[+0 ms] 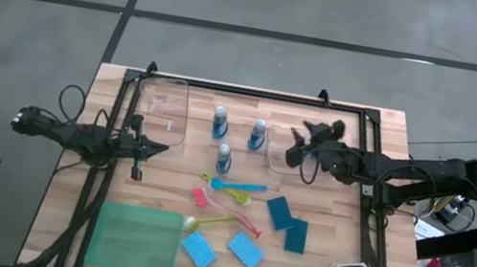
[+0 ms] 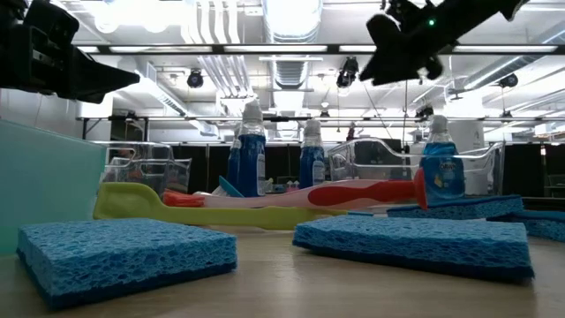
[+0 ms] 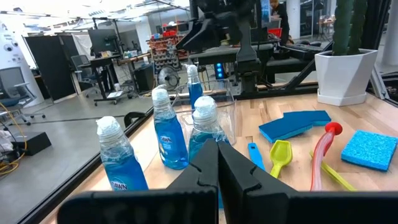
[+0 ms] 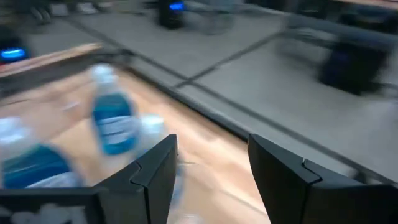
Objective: Pick & Place Kitchen Sink Supplies
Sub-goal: Put the soap dispenser into the right transparent bin
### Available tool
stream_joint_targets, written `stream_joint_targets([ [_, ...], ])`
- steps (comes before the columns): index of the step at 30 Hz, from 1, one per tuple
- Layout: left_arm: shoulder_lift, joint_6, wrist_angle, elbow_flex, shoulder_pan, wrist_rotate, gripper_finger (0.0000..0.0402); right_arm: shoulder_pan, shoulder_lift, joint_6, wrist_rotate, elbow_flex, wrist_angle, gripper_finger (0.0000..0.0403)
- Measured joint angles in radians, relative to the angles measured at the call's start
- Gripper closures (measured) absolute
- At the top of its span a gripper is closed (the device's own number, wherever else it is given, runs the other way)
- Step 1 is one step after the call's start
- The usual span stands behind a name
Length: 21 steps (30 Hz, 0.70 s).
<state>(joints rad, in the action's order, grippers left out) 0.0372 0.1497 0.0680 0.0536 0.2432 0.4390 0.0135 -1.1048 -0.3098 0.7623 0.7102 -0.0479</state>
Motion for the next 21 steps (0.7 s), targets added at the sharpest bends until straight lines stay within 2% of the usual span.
stream_joint_targets([
  [5, 0.0, 0.0, 0.0, 0.0, 0.0, 0.0, 0.0401, 0.0, -0.065, 0.15, -0.241, 0.0, 0.133, 0.0221],
  [7, 0.0, 0.0, 0.0, 0.0, 0.0, 0.0, 0.0401, 0.0, -0.1, 0.171, -0.292, 0.0, 0.167, 0.0223],
  [13, 0.0, 0.0, 0.0, 0.0, 0.0, 0.0, 0.0401, 0.002, -0.217, 0.181, -0.293, 0.002, 0.261, 0.0205],
  [21, 0.0, 0.0, 0.0, 0.0, 0.0, 0.0, 0.0401, 0.054, -0.298, 0.199, -0.289, 0.002, 0.351, 0.0135],
])
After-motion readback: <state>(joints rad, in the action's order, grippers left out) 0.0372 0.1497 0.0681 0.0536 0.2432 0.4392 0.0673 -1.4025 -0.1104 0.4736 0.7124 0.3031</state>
